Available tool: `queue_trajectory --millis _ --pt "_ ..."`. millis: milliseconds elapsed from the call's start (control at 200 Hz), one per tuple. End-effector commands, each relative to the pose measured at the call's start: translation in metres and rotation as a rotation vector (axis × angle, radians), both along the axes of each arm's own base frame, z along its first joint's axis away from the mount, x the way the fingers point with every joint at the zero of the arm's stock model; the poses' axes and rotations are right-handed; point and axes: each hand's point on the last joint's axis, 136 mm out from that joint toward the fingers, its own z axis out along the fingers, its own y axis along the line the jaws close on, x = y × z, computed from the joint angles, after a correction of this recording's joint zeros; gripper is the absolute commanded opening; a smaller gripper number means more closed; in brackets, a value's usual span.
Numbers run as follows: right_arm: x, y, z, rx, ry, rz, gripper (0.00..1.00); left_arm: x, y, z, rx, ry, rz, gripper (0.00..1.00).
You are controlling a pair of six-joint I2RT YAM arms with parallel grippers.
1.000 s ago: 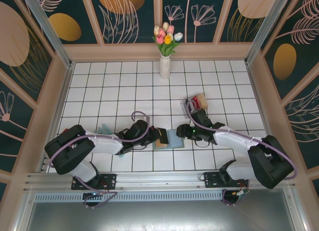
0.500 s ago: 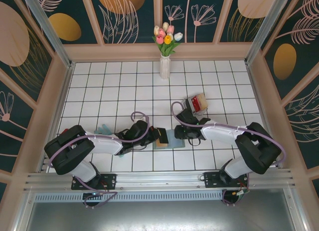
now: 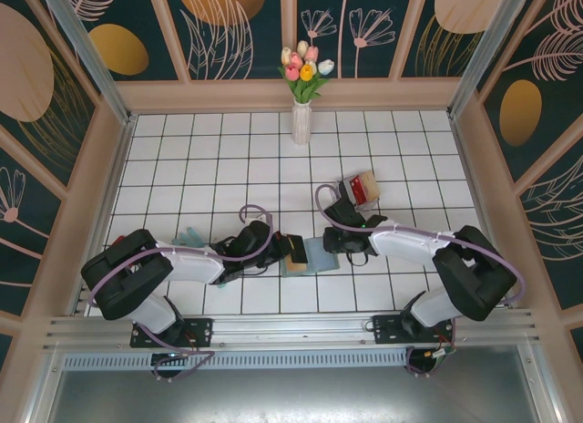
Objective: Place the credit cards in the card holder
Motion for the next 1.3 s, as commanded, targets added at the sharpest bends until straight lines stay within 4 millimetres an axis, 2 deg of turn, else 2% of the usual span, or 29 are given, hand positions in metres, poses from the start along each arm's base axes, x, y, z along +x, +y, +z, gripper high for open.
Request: queue_trajectory --millis 0,170,285,520,766,1001,1116,1291 --pt "-0.007 -0.007 0.004 0.020 0.021 0.011 0.33 -0.003 0.000 0.000 0.002 -0.002 -0.012 0.00" --pt "-0.011 -0.012 -0.005 0.073 0.052 -0.009 0.33 -0.003 -0.018 0.021 -0.135 -0.031 -0.049 0.00" --pt "-0.016 -0.016 -0.013 0.076 0.076 -0.024 0.32 -0.004 -0.021 0.024 -0.189 -0.031 -0.045 0.00" --pt "-0.016 -0.015 -0.018 0.086 0.088 -0.035 0.32 -0.009 -0.019 -0.002 -0.145 0.043 -0.039 0.00" --pt "-0.018 -0.006 -0.021 0.129 0.113 -0.029 0.30 -0.004 -0.033 -0.004 -0.117 0.046 -0.069 0.00" --pt "-0.022 -0.005 -0.025 0.142 0.130 -0.036 0.28 -0.013 -0.044 -0.003 -0.133 0.056 -0.113 0.01" --pt "-0.022 -0.006 -0.026 0.135 0.134 -0.038 0.28 -0.019 -0.042 -0.008 -0.121 0.077 -0.127 0.01" --pt "-0.021 -0.006 -0.025 0.134 0.129 -0.037 0.28 -0.020 -0.027 -0.014 -0.087 0.114 -0.065 0.02"
